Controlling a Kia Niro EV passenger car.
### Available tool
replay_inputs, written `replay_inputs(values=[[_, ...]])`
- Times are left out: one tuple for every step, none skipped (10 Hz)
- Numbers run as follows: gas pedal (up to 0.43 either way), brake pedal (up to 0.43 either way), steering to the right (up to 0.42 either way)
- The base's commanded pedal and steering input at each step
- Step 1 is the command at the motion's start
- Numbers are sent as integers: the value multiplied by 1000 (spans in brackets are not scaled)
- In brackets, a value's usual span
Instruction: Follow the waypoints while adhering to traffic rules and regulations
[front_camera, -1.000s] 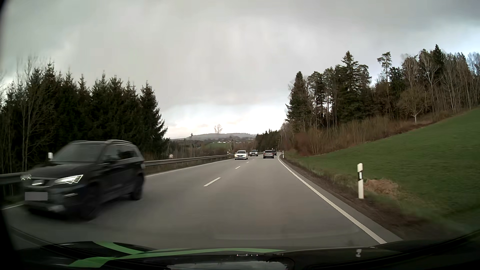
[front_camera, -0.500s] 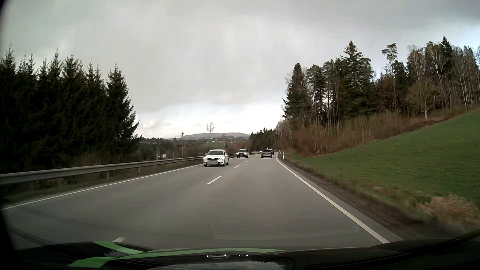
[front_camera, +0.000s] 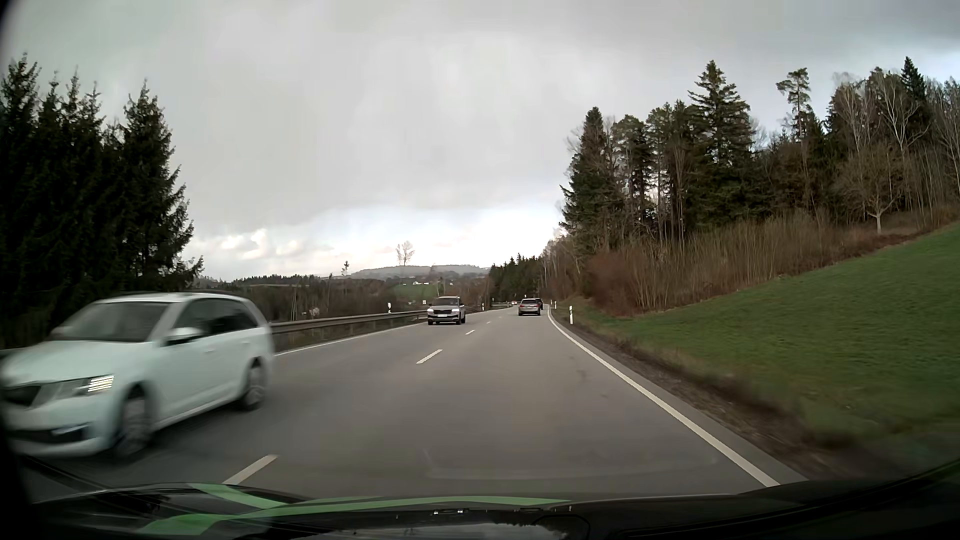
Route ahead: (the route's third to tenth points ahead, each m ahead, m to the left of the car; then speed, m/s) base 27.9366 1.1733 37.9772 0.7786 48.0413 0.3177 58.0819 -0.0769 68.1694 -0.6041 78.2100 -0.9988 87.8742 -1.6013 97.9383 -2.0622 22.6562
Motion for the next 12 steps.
replay_inputs(values=[[59,0,6],[59,0,4],[59,0,4],[39,0,4],[28,0,3],[28,0,2],[28,0,2],[28,0,1],[28,0,1],[28,0,1],[28,0,1],[20,0,1]])
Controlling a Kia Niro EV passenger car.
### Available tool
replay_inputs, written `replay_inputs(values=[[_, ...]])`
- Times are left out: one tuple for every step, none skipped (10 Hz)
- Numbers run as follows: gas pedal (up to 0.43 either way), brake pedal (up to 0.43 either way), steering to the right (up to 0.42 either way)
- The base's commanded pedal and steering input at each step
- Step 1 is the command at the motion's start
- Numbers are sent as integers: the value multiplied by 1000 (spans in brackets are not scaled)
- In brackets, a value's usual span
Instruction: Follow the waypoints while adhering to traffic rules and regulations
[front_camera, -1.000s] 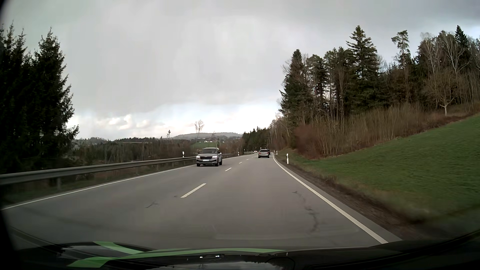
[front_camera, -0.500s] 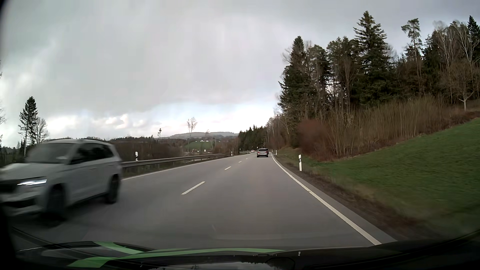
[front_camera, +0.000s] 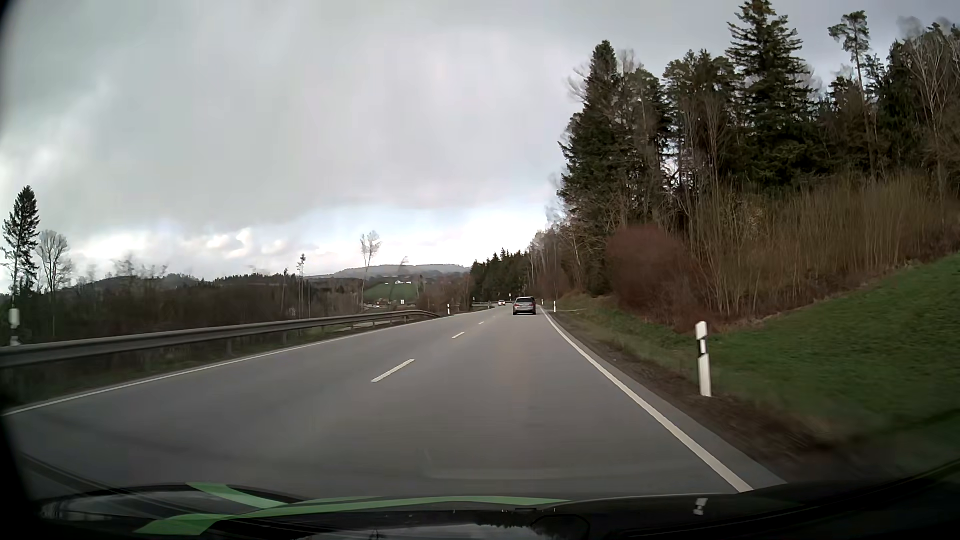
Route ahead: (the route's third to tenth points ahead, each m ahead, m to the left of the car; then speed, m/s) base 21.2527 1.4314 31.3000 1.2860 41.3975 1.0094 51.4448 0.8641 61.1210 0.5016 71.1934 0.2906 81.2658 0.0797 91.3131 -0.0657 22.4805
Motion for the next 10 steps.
replay_inputs(values=[[0,0,0],[0,0,0],[0,0,1],[0,0,0],[0,0,0],[0,0,1],[0,0,1],[0,0,2],[0,0,2],[0,0,2]])
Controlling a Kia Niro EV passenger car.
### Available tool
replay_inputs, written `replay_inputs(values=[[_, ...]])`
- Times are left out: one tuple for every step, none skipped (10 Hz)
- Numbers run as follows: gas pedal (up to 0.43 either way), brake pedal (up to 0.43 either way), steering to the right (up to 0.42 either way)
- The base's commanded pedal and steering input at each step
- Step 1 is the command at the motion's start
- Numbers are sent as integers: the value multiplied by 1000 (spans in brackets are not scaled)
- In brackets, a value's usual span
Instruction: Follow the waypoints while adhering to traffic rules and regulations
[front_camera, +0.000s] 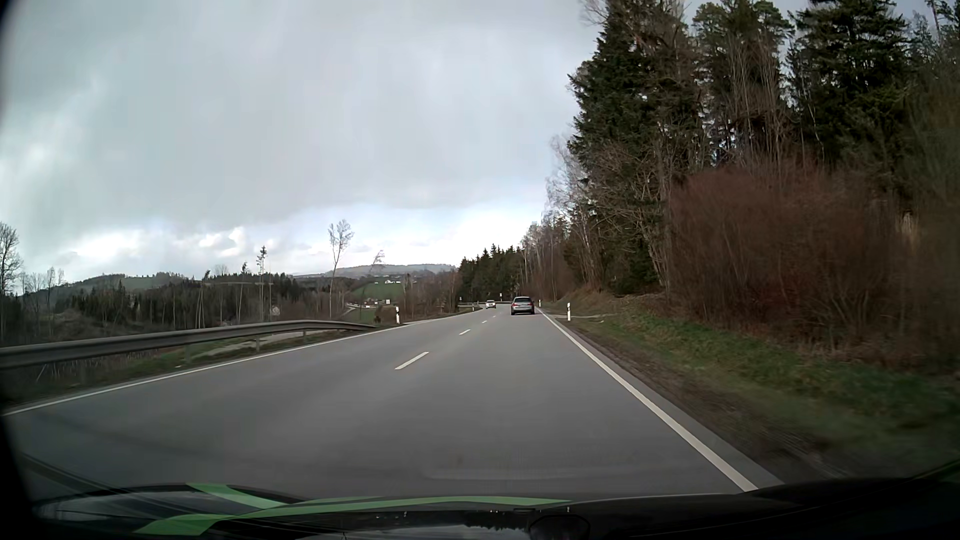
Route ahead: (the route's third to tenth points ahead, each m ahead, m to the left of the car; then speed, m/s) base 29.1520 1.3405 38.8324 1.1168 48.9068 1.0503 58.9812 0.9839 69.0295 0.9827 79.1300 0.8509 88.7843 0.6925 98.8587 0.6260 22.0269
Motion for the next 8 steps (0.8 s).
replay_inputs(values=[[0,0,2],[0,0,2],[0,0,2],[0,0,3],[0,0,2],[8,0,0],[28,0,0],[28,0,0]])
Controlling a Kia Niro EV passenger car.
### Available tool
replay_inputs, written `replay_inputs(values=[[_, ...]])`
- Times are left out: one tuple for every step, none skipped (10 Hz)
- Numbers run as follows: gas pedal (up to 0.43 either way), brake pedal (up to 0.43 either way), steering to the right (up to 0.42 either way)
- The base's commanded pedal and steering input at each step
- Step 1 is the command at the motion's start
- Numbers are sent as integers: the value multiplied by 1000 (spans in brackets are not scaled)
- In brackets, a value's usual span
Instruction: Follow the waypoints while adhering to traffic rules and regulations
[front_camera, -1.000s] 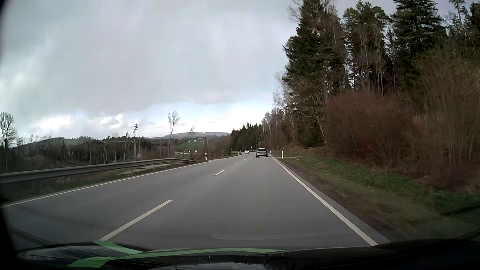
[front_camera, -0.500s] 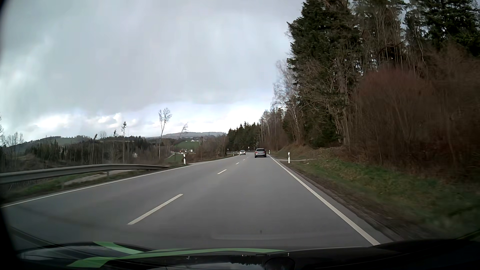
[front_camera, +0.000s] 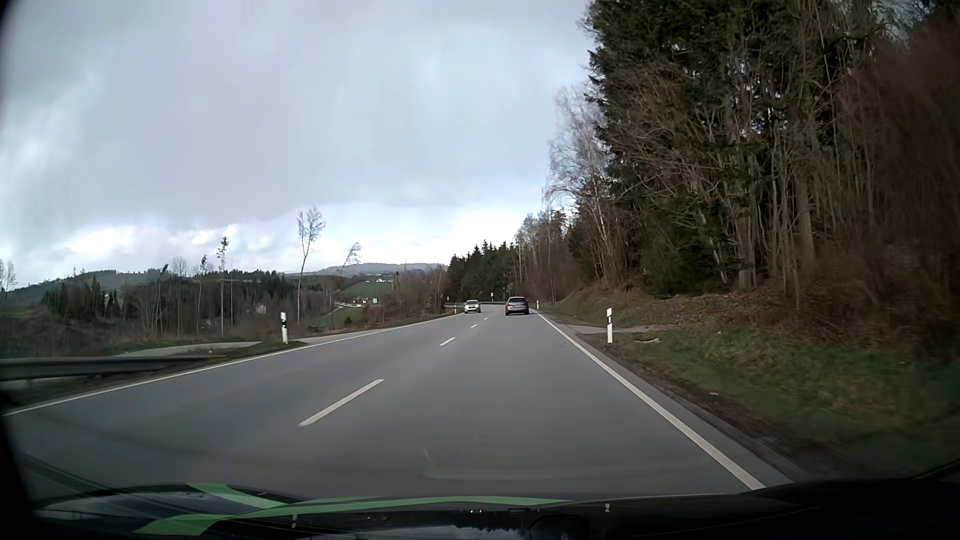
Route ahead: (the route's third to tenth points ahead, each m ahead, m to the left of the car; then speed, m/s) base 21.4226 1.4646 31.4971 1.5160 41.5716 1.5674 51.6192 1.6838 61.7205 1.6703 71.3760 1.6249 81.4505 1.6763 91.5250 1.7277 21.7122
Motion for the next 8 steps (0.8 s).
replay_inputs(values=[[28,0,-1],[28,0,-1],[28,0,-1],[28,0,-1],[28,0,-1],[28,0,-1],[28,0,-1],[28,0,-1]])
